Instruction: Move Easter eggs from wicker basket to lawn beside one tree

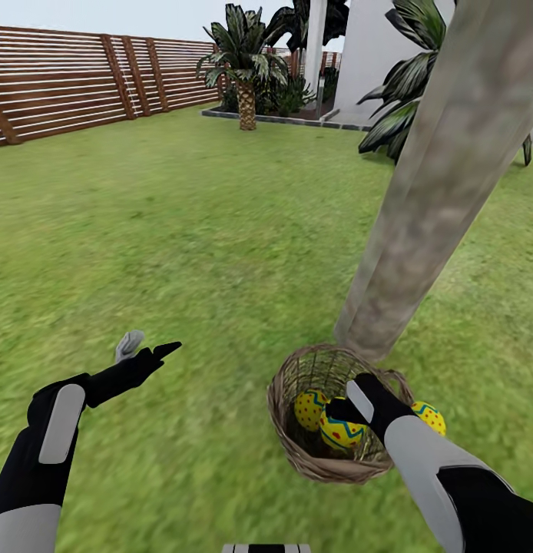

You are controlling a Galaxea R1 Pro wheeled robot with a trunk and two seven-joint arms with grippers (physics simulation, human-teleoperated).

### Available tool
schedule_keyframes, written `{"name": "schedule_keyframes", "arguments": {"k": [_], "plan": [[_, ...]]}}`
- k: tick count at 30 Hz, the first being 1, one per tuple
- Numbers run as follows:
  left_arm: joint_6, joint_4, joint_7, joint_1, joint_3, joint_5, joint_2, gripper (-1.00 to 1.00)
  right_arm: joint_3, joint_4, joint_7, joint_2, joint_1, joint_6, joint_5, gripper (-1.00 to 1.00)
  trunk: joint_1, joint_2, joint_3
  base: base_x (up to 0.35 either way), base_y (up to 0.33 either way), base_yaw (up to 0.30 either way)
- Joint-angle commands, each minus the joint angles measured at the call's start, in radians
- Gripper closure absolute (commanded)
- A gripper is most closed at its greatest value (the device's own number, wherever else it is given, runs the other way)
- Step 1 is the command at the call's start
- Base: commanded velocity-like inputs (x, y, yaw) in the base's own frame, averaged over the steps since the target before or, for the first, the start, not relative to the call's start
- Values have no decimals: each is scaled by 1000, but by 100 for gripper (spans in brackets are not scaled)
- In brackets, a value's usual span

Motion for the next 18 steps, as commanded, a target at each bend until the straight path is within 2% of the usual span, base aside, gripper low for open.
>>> {"name": "schedule_keyframes", "arguments": {"k": [1, 5, 9, 13, 15, 16, 17, 18], "plan": [[5, 0, -8, -1, 2, -7, 0, -100, 3, -3, -8, 0, 0, 3, -12, 100, -4, 7, 2, 0, 0, 0], [5, 0, -8, -1, 2, -7, 1, -100, 2, -7, -7, -1, 0, 5, -13, 100, -19, 35, 15, 0, 0, 0], [5, 0, -8, -1, 2, -7, 0, -100, -1, -85, -6, -1, 5, 85, -14, 100, -35, 63, 28, 0, 0, 0], [5, 0, -8, -1, 3, -7, 1, -100, -2, -115, -2, 0, 11, 96, -15, 100, -50, 91, 40, 0, 0, 0], [5, 0, -8, -1, 2, -7, 1, -100, -2, -115, 66, -8, 12, 97, -14, 100, -58, 105, 46, 0, 0, 0], [5, 0, -8, -1, 2, -7, 1, -100, -1, -115, 141, -23, 12, 97, -11, 100, -62, 112, 49, 0, 0, 0], [5, 0, -8, -1, 2, -7, 0, -100, 0, -114, 180, -31, 12, 98, -10, 100, -65, 119, 53, 0, 0, 0], [5, 0, -8, -1, 2, -7, 0, -100, 0, -114, 190, -33, 12, 98, -10, 100, -69, 126, 56, 0, 0, 0]]}}
